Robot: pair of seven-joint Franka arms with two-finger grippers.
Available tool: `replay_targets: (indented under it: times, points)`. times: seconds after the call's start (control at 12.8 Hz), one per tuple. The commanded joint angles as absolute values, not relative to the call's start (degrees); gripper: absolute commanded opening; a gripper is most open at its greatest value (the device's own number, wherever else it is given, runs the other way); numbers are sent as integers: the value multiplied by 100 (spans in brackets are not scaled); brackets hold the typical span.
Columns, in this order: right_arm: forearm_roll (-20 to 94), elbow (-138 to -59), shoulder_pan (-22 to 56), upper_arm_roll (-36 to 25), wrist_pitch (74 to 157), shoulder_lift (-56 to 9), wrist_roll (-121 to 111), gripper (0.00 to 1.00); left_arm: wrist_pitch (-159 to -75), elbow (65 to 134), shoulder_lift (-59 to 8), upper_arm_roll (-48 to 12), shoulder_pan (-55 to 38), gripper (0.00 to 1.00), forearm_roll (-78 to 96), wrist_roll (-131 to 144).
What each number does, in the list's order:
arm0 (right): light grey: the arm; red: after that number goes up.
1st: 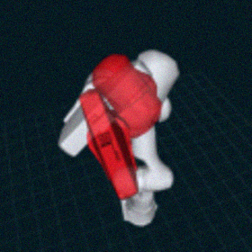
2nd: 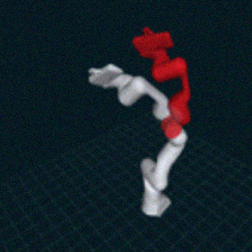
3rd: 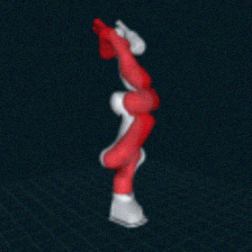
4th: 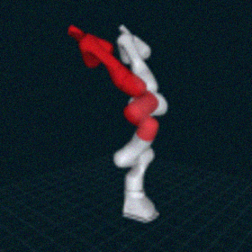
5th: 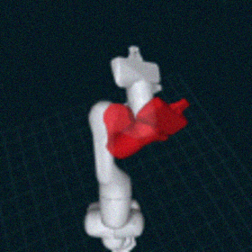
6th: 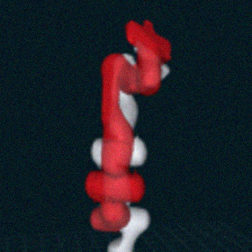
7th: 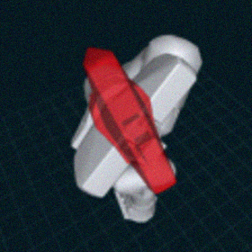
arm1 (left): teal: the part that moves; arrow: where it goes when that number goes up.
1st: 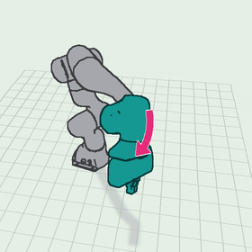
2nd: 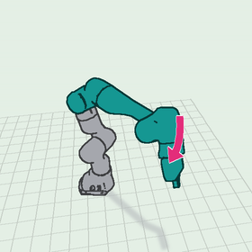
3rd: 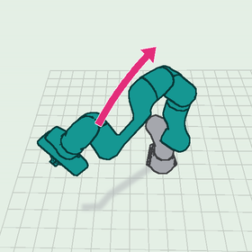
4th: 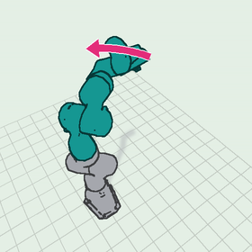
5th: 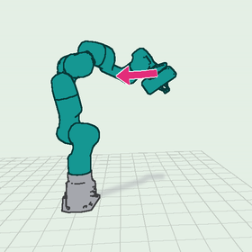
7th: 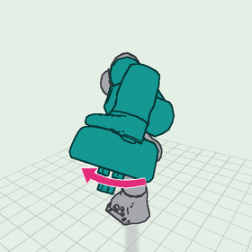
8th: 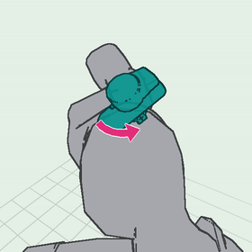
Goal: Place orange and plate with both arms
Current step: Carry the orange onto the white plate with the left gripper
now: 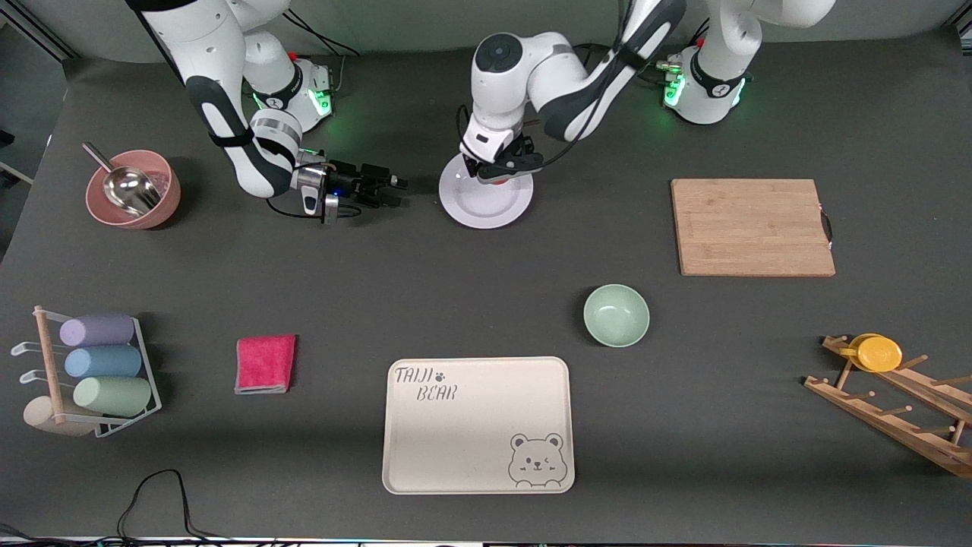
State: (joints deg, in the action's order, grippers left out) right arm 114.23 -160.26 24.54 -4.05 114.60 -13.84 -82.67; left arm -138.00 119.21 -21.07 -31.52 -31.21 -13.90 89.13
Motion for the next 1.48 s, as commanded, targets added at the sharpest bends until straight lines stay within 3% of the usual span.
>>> replay_targets:
  times: [0.0,0.08,0.31,0.7,0.78,0.86,0.94,1.4]
  points:
    - [11628,-16154,2479,-396,11355,-1380,-8508,40,-13851,11550,-2635,-3085,-3453,0,-1958,9893]
    - [11628,-16154,2479,-396,11355,-1380,-8517,35,-13852,11392,-2872,-3050,-3602,0,-2204,10236]
    - [11628,-16154,2479,-396,11355,-1371,-8534,31,-13852,11206,-3208,-3041,-3674,0,-2873,10906]
    - [11628,-16146,2479,-387,11347,-1441,-8552,31,-13939,11197,-3314,-2927,-3674,0,-2892,10942]
    - [11628,-16146,2479,-387,11347,-1485,-8647,31,-13939,11197,-3322,-2918,-3674,10,-2909,10942]
    - [11628,-16137,2479,-387,11312,-1538,-8727,31,-13983,11215,-3322,-2874,-3674,50,-3031,10942]
    - [11628,-16145,2479,-387,11155,-1616,-8762,31,-13992,11232,-3314,-2874,-3674,99,-3093,10951]
    - [11628,-16137,2479,-378,11057,-1731,-8886,31,-13299,11267,-2612,-2961,-2842,100,-2937,9305]
